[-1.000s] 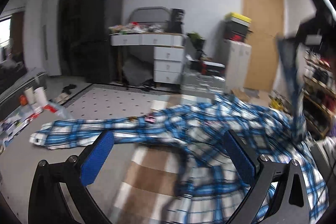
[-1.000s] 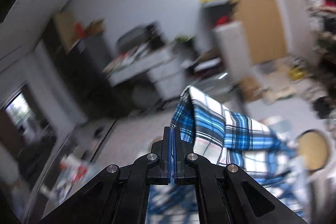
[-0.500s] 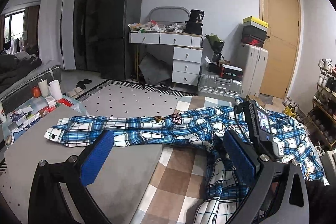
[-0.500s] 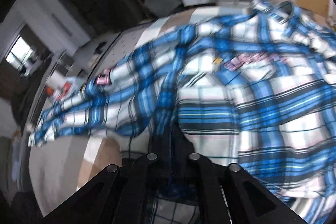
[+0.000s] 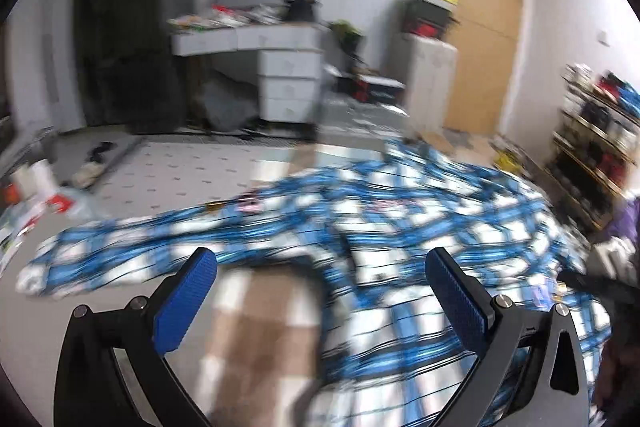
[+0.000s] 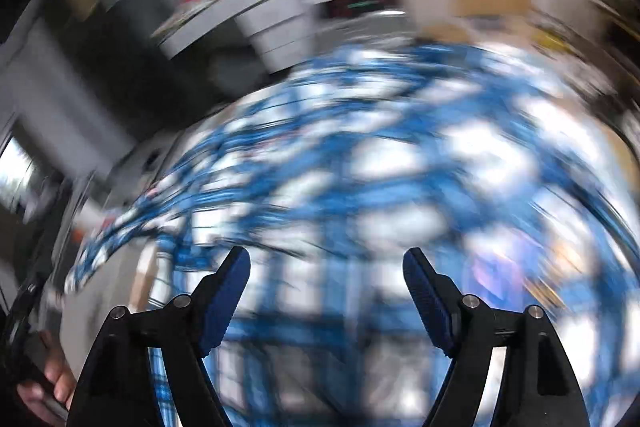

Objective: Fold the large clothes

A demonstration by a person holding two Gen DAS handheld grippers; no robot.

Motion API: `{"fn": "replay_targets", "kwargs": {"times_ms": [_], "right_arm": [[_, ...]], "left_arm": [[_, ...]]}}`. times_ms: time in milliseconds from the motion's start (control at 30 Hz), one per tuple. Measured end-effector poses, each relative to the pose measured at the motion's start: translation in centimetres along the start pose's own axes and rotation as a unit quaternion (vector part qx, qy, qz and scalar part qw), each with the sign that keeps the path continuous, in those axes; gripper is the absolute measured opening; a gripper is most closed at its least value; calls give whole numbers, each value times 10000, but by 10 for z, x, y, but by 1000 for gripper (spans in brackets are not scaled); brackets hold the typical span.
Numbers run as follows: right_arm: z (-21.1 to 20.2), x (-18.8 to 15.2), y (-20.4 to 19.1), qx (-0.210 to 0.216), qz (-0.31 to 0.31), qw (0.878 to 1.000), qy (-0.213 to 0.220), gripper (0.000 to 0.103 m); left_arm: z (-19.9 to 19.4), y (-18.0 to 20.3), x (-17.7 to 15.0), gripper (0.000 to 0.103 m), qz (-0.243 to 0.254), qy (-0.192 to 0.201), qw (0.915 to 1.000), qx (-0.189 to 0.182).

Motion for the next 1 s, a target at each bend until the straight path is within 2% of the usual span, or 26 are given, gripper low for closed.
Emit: {"fn": "replay_targets", "kwargs": {"times_ms": [67,100,133,200,267,367,433,500,600,700,767,800,833,867,900,933,967,1000], "right_arm": [[-34,-17,23,170,469,9986,181,83],[-44,-27,28,161,648,9973,312,89],[-61,-37,37,130,825,9953,482,94],[-91,-62,47,237,1050,9891,1007,97],[-104,-73,51,360,1031,9852,1323,99],[-100,-68,37,330,594,9876,1412,99],[-104,-67,35,248,259,9867,1587,99],[-104,-68,35,112,56,9865,1634,99],[-100,-73,39,386,222,9885,1445,99],[-99,-75,37,699,283,9884,1316,99],[-100,-76,35,723,218,9879,1351,99],[-102,-77,35,728,175,9874,1392,99],[-103,-78,35,739,151,9871,1413,99],[-104,-77,35,751,134,9869,1423,99],[-103,-77,35,762,145,9870,1411,99],[-103,-76,35,792,174,9872,1374,99],[-101,-76,36,851,231,9874,1312,99],[-100,-76,38,903,293,9873,1272,99]], "left_arm": [[25,28,20,102,363,-310,9981,-396],[48,56,36,102,787,-547,9927,-732],[60,72,41,102,1003,-671,9898,-756],[101,117,57,102,1736,-1000,9767,-769],[140,152,63,102,2153,-1368,9622,-947],[188,178,69,102,2270,-1718,9536,-984],[210,187,73,102,2317,-1821,9513,-904],[237,204,72,102,2487,-2081,9411,-959],[260,232,71,102,3023,-2080,9265,-829],[274,247,68,102,3185,-2149,9165,-1115],[284,252,64,101,3205,-2261,9107,-1296],[289,253,63,97,3183,-2308,9088,-1399],[291,253,61,87,3151,-2388,9057,-1530],[290,253,60,81,3134,-2455,9027,-1633],[292,253,56,64,3105,-2550,8986,-1763],[292,253,56,42,3084,-2609,8963,-1831],[293,253,54,37,3049,-2662,8934,-1948],[290,253,55,20,3002,-2630,8942,-2026]]}}
Point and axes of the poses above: each gripper's, at about its wrist camera, not at the fingertips, and z roughly the way its jaws point, y to its right, x to its top, the point moved 2 cm from there along z, roughly the way its jaws point, and after that the axes turned 9 degrees about z, right-handed, at the moved point
